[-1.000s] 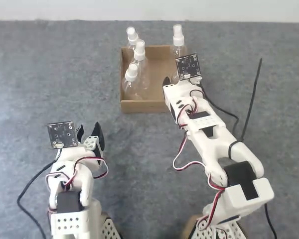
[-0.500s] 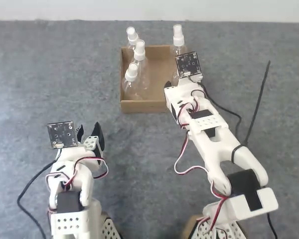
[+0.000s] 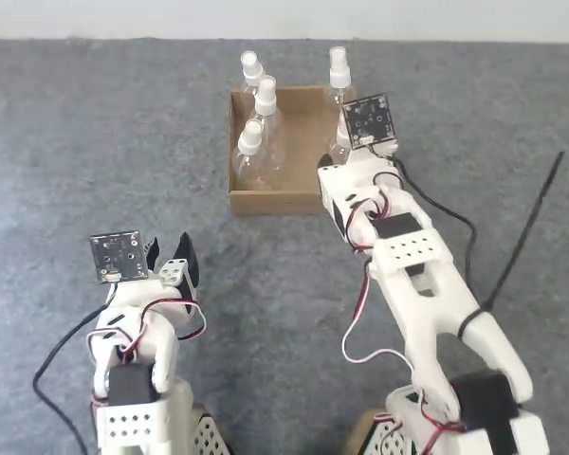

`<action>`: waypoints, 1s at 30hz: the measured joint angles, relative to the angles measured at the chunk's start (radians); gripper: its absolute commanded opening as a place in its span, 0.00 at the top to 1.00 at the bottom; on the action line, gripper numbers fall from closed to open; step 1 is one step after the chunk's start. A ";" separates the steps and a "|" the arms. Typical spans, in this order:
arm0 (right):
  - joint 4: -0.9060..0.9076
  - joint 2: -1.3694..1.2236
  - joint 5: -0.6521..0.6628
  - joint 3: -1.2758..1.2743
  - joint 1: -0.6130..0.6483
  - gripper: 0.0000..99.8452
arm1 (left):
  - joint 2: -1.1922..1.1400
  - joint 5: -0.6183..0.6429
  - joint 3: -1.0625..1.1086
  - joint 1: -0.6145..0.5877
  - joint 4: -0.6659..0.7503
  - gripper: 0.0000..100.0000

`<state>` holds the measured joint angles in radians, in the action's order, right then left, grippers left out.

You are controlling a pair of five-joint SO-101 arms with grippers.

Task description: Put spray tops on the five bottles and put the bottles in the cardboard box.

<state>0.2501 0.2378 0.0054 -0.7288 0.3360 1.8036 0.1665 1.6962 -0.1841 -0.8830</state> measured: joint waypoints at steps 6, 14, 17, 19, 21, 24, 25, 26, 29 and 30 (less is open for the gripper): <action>0.126 0.077 0.000 0.000 0.000 0.80 | 0.000 0.000 0.000 0.000 0.000 0.85; 0.293 0.230 0.000 0.000 0.000 0.91 | 0.000 0.000 0.000 0.000 0.000 0.85; 0.353 0.298 0.000 -0.006 0.000 0.96 | 0.000 0.000 0.000 0.000 0.000 0.85; 0.402 0.339 0.000 -0.008 0.000 0.99 | 0.000 0.000 0.000 0.002 0.000 0.85; 0.462 0.385 0.000 -0.008 0.000 0.99 | 0.000 0.000 0.000 0.002 0.000 0.85; 0.549 0.460 0.000 -0.008 0.000 0.99 | 0.000 0.000 0.000 0.002 0.000 0.85; 0.578 0.485 0.000 -0.008 0.000 0.99 | 0.000 0.000 0.000 0.002 0.000 0.85; 0.608 0.508 0.000 -0.008 0.000 0.99 | 0.000 0.000 0.000 0.002 0.000 0.86; 0.683 0.574 0.000 -0.008 0.000 0.99 | 0.000 0.003 0.000 0.017 0.000 0.92; 0.704 0.595 0.000 -0.008 0.000 0.99 | 0.000 0.000 0.000 0.025 0.000 0.95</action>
<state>0.9544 0.8332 0.0054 -0.7365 0.3360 1.8036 0.1665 1.6962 -0.1596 -0.8830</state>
